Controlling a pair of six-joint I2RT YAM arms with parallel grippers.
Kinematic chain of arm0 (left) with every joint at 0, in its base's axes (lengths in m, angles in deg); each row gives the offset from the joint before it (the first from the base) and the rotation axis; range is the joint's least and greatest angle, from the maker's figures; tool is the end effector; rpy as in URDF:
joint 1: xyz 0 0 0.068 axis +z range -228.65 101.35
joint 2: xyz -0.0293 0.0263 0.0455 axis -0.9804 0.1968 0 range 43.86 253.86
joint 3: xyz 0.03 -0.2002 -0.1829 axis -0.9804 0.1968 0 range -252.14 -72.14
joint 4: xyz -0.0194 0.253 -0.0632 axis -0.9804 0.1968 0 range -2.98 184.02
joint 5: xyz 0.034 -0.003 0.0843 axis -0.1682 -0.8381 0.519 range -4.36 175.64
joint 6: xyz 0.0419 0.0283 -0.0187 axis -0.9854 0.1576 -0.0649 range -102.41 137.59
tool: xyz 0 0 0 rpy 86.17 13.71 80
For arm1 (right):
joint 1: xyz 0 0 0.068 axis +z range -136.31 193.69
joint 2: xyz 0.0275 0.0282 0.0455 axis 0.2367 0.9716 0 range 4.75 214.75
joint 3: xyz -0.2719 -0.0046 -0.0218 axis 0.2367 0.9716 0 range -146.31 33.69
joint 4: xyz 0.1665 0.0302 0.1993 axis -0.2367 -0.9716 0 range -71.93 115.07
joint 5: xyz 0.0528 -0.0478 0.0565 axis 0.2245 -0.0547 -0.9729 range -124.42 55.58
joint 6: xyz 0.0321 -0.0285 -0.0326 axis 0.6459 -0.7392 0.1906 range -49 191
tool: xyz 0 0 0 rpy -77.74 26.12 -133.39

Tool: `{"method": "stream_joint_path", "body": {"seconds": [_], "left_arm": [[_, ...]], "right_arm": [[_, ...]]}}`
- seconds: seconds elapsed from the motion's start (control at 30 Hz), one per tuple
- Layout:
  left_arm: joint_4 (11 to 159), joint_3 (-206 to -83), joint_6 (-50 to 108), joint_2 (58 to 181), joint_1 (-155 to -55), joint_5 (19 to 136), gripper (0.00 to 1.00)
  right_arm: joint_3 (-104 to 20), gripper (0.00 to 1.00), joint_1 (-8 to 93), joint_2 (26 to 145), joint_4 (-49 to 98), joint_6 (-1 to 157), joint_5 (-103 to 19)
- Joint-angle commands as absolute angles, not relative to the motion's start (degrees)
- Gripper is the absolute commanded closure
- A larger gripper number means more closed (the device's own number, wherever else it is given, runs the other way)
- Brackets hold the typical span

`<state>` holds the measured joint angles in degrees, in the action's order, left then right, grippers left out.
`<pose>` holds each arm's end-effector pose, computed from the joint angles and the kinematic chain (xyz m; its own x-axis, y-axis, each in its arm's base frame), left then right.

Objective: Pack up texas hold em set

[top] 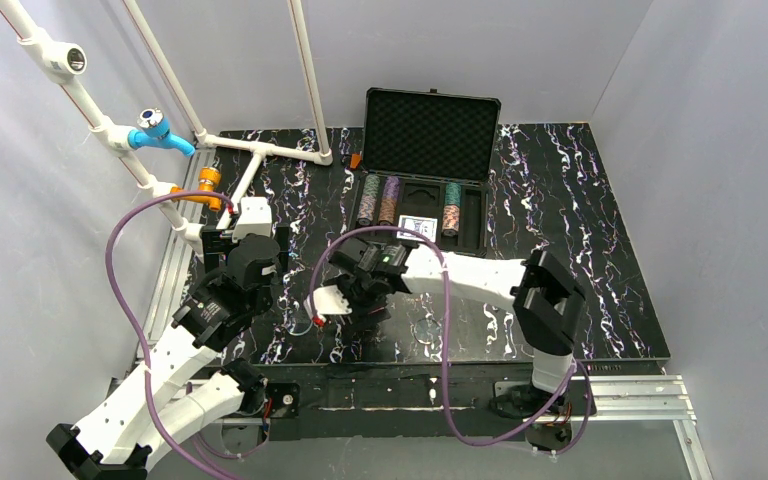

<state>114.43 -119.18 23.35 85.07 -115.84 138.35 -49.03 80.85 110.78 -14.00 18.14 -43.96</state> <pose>0.1350 -0.0669 0.3370 -0.2691 0.1281 -0.9546 -0.2513 0.9475 0.1980 0.1469 0.3638 0.2287 0.5406 -0.7418 -0.3968 -0.8409 -0.4626 -0.2809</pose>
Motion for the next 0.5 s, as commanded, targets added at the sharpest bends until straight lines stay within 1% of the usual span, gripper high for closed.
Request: {"method": "stream_joint_path", "body": {"seconds": [0.0,0.13,0.3,0.47], "left_arm": [[114.28,-120.48,23.76,85.34,-115.48,138.52,0.02],[114.35,-120.45,23.79,85.43,-115.48,138.08,0.02],[114.31,-120.39,23.66,85.68,-115.47,137.71,0.02],[114.28,-120.39,23.66,85.77,-115.48,137.4,0.02]], "right_arm": [[-48.61,0.99,78.12,105.62,-12.3,17.82,-41.69],[-49.34,0.99,75.44,103.39,-12.01,16.29,-41.07],[-52.0,0.99,70.74,101.96,-11.84,13.57,-44.69],[-56.0,0.99,65.84,102.94,-12.95,11.8,-48.84]]}}
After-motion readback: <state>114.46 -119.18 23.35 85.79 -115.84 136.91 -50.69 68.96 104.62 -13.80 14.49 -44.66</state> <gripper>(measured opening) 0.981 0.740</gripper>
